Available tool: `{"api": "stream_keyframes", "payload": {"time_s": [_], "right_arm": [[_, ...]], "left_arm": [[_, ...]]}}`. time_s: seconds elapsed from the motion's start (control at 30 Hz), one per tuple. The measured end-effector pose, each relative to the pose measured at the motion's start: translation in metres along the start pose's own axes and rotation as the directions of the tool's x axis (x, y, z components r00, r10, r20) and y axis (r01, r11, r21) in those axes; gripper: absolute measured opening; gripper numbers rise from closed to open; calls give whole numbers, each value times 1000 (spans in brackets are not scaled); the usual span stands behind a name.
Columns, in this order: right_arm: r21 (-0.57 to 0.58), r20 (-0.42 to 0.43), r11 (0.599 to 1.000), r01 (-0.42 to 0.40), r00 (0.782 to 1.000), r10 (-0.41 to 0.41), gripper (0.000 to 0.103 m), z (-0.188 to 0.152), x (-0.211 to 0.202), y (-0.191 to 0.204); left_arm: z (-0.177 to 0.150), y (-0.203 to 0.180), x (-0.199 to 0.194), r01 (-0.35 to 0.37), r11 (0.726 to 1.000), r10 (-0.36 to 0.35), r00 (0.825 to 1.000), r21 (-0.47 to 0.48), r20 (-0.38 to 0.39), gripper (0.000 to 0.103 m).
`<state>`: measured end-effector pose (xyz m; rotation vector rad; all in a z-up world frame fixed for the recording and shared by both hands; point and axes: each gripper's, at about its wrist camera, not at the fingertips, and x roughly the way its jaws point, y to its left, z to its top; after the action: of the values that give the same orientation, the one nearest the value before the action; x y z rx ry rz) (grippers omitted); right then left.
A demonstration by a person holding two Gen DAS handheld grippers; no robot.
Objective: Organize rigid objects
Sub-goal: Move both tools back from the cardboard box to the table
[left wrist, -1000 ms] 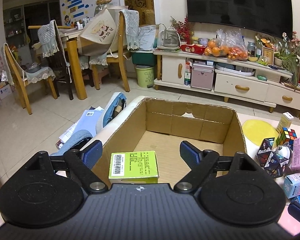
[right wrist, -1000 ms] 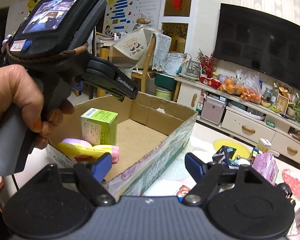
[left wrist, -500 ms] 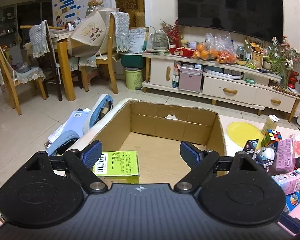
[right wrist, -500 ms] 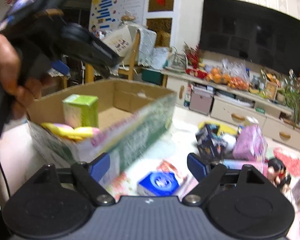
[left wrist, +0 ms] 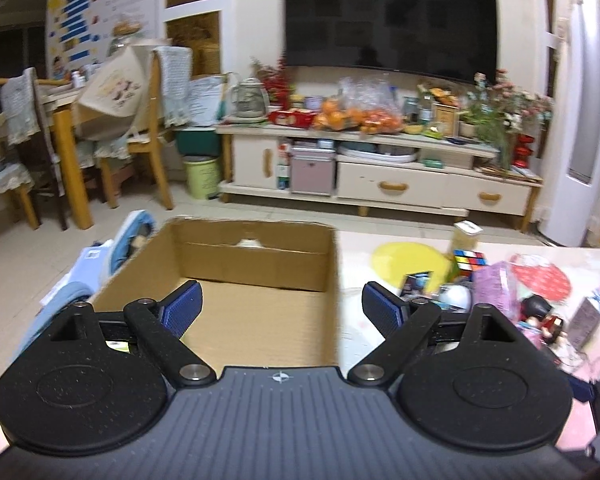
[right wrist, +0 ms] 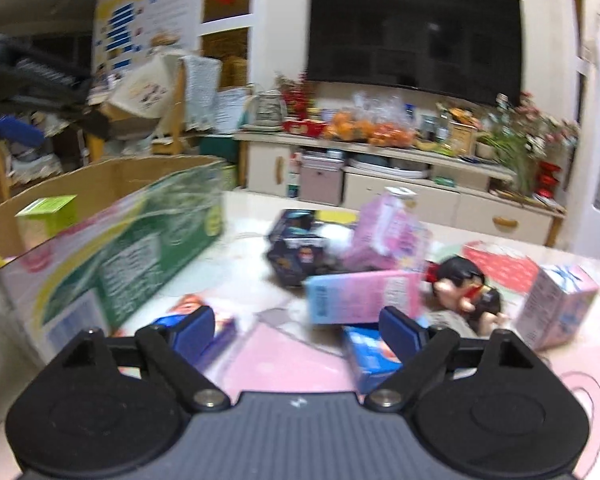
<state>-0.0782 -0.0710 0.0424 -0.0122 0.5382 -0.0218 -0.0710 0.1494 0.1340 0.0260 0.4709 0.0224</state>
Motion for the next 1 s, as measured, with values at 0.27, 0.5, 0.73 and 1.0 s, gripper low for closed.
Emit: {"api": "stream_keyframes", "payload": {"time_s": [0.27, 0.5, 0.73, 1.0], "right_arm": [[49, 6, 997, 61, 998, -61, 96, -2, -2, -35], [91, 2, 989, 118, 993, -119, 99, -5, -4, -68], [153, -17, 973, 175, 985, -174, 100, -8, -2, -105], [171, -37, 964, 206, 979, -202, 100, -11, 5, -138]], "left_arm": [[-9, -32, 3, 85, 994, -84, 996, 63, -23, 103], [-22, -67, 6, 171, 979, -164, 984, 115, -72, 103], [-36, -104, 16, 287, 953, -272, 953, 102, -135, 103], [-51, -140, 39, 388, 920, -374, 908, 45, -188, 103]]}}
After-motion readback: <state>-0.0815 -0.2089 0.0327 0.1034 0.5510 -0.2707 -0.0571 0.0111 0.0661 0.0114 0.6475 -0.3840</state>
